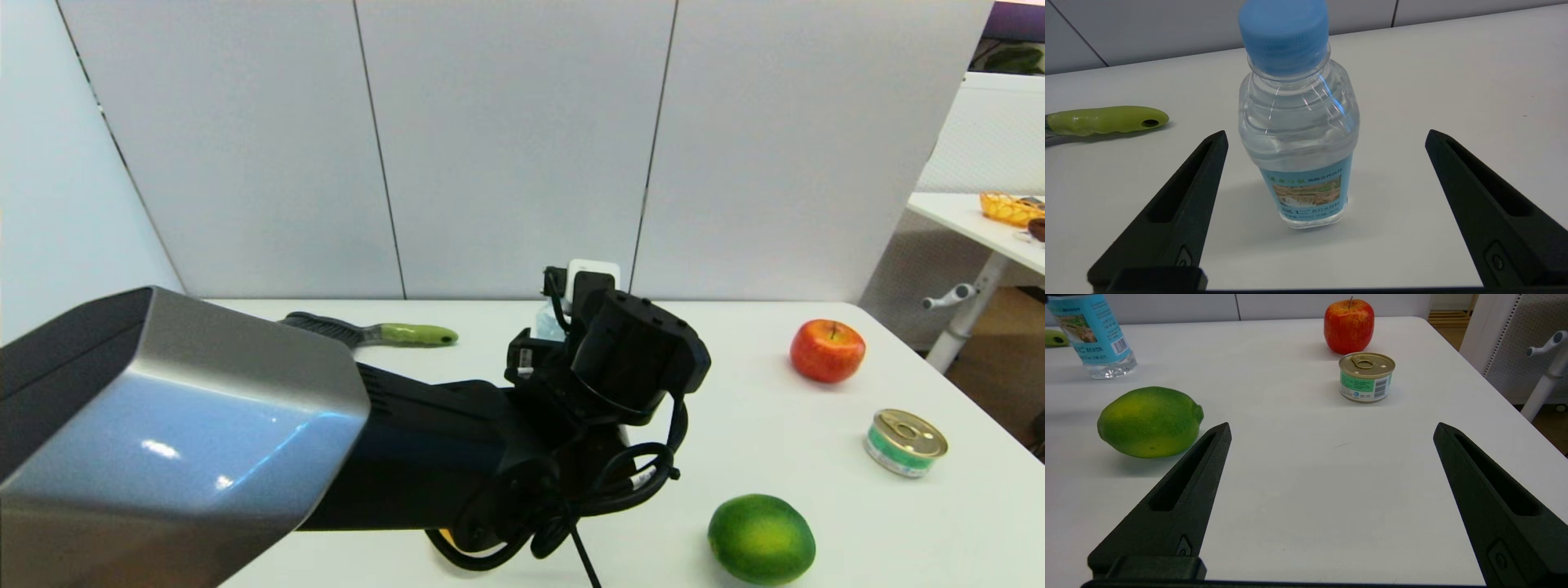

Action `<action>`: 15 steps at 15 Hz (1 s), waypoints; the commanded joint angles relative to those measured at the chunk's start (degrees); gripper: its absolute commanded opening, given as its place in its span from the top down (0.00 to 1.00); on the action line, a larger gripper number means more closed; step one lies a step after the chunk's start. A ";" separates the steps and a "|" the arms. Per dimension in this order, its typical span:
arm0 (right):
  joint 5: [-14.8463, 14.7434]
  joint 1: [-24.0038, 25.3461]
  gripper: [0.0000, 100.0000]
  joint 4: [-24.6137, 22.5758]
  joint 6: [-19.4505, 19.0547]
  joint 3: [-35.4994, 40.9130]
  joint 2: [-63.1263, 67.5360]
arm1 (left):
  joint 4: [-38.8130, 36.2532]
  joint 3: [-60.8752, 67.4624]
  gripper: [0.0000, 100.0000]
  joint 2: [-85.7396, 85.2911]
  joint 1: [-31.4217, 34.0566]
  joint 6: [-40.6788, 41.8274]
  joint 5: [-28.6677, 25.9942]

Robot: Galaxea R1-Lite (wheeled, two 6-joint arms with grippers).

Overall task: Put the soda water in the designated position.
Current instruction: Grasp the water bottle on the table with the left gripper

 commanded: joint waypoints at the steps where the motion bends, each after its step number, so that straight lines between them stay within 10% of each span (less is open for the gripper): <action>1: 0.00 0.00 0.00 0.00 0.00 0.01 -0.01 | -0.15 -2.95 0.00 3.71 1.56 0.05 0.51; 15: 0.00 0.00 0.00 0.00 0.00 0.01 -0.01 | -1.91 -8.84 0.00 8.46 4.90 0.76 0.77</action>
